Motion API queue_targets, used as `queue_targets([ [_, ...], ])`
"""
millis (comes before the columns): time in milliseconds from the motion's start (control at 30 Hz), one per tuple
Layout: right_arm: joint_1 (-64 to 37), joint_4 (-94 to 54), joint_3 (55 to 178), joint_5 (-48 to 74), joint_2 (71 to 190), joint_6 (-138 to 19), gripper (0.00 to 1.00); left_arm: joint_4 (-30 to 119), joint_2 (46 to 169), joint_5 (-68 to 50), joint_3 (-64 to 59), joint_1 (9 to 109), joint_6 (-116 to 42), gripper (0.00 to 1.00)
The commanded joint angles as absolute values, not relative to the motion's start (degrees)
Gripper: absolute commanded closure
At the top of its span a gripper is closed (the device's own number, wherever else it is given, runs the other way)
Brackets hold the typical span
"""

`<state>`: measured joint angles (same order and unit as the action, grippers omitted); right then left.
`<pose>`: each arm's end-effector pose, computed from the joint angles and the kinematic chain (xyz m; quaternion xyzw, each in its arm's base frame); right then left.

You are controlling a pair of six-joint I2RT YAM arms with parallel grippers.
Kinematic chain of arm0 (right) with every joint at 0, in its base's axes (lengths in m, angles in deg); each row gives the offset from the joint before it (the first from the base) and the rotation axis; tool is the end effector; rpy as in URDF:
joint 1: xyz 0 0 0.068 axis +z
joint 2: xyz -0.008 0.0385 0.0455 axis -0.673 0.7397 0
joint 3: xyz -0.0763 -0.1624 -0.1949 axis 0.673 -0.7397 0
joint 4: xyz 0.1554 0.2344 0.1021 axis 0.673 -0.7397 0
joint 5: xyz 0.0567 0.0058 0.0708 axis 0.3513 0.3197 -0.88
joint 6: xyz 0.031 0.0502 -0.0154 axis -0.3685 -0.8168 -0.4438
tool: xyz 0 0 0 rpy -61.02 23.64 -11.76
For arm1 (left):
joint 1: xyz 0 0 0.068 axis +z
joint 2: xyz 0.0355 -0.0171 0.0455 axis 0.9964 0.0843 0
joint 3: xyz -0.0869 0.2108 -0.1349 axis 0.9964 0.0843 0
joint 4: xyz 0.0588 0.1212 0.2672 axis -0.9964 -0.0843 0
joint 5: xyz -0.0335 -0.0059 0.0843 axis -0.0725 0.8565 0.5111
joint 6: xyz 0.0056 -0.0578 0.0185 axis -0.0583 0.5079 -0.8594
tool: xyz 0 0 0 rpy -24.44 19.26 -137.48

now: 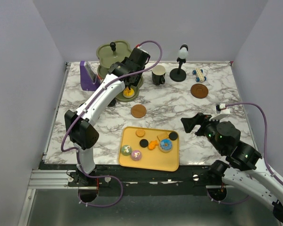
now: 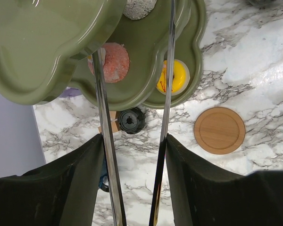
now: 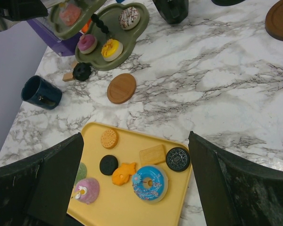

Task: Serve the afternoon tea
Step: Place the desert on the desert table.

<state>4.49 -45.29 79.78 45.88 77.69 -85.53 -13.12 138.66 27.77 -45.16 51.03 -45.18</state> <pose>0.1335 0.1140 0.3163 0.0382 0.7840 0.2501 0.5669 0.3808 -0.2317 0.3738 0.1543 0.8939 0.1057 0.4075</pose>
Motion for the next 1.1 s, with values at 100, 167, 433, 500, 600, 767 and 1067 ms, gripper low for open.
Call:
queue_targets([
  [100, 4.72, -44.95, 79.08, 46.88, 77.74, -85.58, 0.00, -12.76, 135.16, 27.03, -45.66, 49.97, -44.69, 0.37],
  [167, 4.72, -44.95, 79.12, 46.94, 77.74, -85.58, 0.00, -12.66, 134.25, 27.25, -44.68, 49.29, -44.66, 0.36],
  [433, 4.72, -44.95, 79.04, 46.88, 77.63, -85.65, 0.00, -10.64, 126.68, 27.83, -34.95, 46.27, -43.04, 0.36],
  [500, 4.79, -44.95, 79.06, 46.90, 77.65, -85.50, 0.00, -10.54, 124.38, 28.38, -32.10, 44.84, -42.45, 0.36],
  [600, 4.72, -44.86, 79.04, 46.70, 77.65, -85.49, 0.00, -10.33, 120.77, 29.50, -27.89, 42.40, -41.75, 0.36],
  [767, 4.73, -44.77, 79.04, 46.50, 77.84, -85.33, 0.00, -11.22, 115.08, 32.79, -23.91, 37.23, -39.50, 0.36],
  [1067, 4.73, -44.86, 79.00, 46.74, 77.46, -85.32, 0.00, -18.81, 100.31, 36.31, -11.51, 23.61, -25.96, 0.36],
])
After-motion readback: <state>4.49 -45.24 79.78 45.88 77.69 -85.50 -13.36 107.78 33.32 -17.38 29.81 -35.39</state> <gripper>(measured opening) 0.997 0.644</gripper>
